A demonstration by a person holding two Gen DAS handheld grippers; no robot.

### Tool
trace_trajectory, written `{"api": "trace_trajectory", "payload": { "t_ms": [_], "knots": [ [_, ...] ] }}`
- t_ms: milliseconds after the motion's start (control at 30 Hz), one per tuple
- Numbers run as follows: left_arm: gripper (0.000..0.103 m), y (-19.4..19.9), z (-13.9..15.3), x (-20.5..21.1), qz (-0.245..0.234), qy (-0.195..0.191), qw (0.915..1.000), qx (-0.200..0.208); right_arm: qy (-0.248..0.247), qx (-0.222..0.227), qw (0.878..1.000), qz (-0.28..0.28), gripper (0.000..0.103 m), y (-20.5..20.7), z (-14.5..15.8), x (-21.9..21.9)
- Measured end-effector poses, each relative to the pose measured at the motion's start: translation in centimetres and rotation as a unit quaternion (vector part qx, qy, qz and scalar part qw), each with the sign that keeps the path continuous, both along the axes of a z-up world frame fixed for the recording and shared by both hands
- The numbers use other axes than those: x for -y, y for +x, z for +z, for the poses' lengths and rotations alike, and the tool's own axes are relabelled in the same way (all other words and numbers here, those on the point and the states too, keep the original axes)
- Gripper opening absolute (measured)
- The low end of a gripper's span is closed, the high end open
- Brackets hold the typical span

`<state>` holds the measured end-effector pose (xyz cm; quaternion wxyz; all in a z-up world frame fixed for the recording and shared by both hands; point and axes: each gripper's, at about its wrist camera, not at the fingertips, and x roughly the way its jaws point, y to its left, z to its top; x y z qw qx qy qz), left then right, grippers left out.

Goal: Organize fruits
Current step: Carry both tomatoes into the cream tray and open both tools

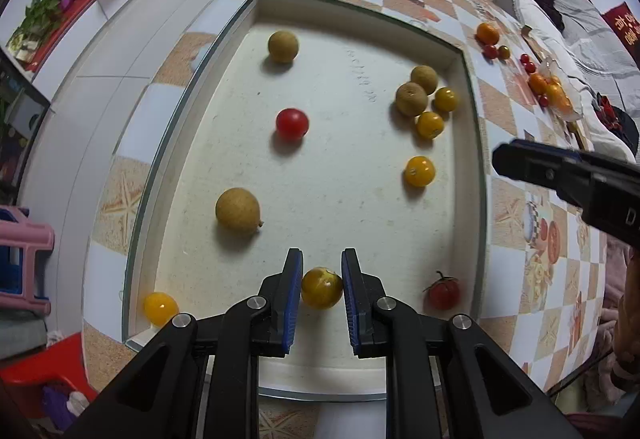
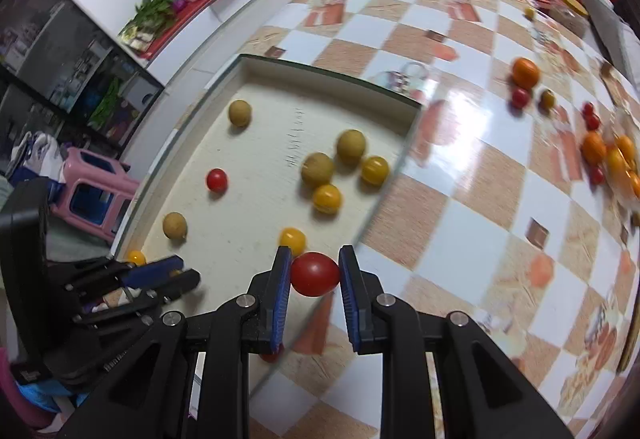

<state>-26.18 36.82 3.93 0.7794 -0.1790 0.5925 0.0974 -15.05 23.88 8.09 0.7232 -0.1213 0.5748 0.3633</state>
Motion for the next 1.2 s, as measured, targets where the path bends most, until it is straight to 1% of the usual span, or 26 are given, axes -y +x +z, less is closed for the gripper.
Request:
{"api": "trace_trajectory", "payload": {
  "t_ms": [367,567,633,767,800,833,867,900,933,967,1100,1133,1167,1200],
  "knots": [
    [0.021,0.3,-1.3,0.1,0.009,0.019,0.9997,-0.014,-0.012,-0.014,0.999,0.04,0.026,1.1,-1.7,-4.5],
    [0.021,0.6,-1.6,0.6,-0.005,0.05,0.9986,-0.015,-0.036,-0.018,0.998,0.056,0.026,1.7,-3.5,-6.6],
    [0.021,0.9,-1.6,1.1,-0.015,0.067,0.9975,-0.014,-0.047,-0.014,0.997,0.064,0.026,1.6,-4.1,-7.2],
    [0.022,0.9,-1.7,1.6,-0.028,0.083,0.9961,-0.014,-0.069,-0.005,0.994,0.085,0.027,1.1,-5.0,-8.3],
    [0.024,0.9,-1.7,1.6,-0.031,0.084,0.9959,-0.014,-0.075,-0.007,0.993,0.088,0.028,1.0,-5.3,-8.4],
    [0.035,0.9,-1.8,1.6,-0.033,0.083,0.9959,-0.016,-0.076,-0.005,0.993,0.092,0.033,0.9,-5.4,-8.6],
    [0.046,0.9,-1.8,1.6,-0.034,0.083,0.9959,-0.016,-0.076,-0.006,0.992,0.098,0.037,0.8,-5.4,-8.8],
    [0.065,0.9,-1.8,1.6,-0.032,0.089,0.9954,-0.017,-0.075,-0.009,0.992,0.102,0.045,0.8,-5.3,-9.0],
    [0.067,0.8,-1.6,1.7,-0.029,0.101,0.9945,-0.011,-0.075,-0.01,0.992,0.105,0.052,0.7,-5.3,-9.2],
    [0.067,0.8,-1.5,1.7,-0.03,0.102,0.9943,-0.007,-0.078,-0.007,0.991,0.105,0.054,0.6,-5.3,-9.3],
    [0.067,0.7,-1.6,1.4,-0.028,0.094,0.9951,-0.017,-0.066,-0.019,0.994,0.086,0.055,1.2,-4.8,-8.9],
    [0.067,0.7,-1.4,1.3,-0.028,0.093,0.9951,-0.017,-0.061,-0.021,0.995,0.081,0.057,1.4,-4.4,-8.6],
    [0.067,0.6,-1.3,1.3,-0.028,0.092,0.9952,-0.017,-0.055,-0.021,0.995,0.078,0.06,1.4,-3.9,-8.4],
    [0.067,0.5,-1.0,1.2,-0.028,0.09,0.9954,-0.018,-0.049,-0.022,0.996,0.075,0.071,1.5,-3.4,-8.2]
  ]
}}
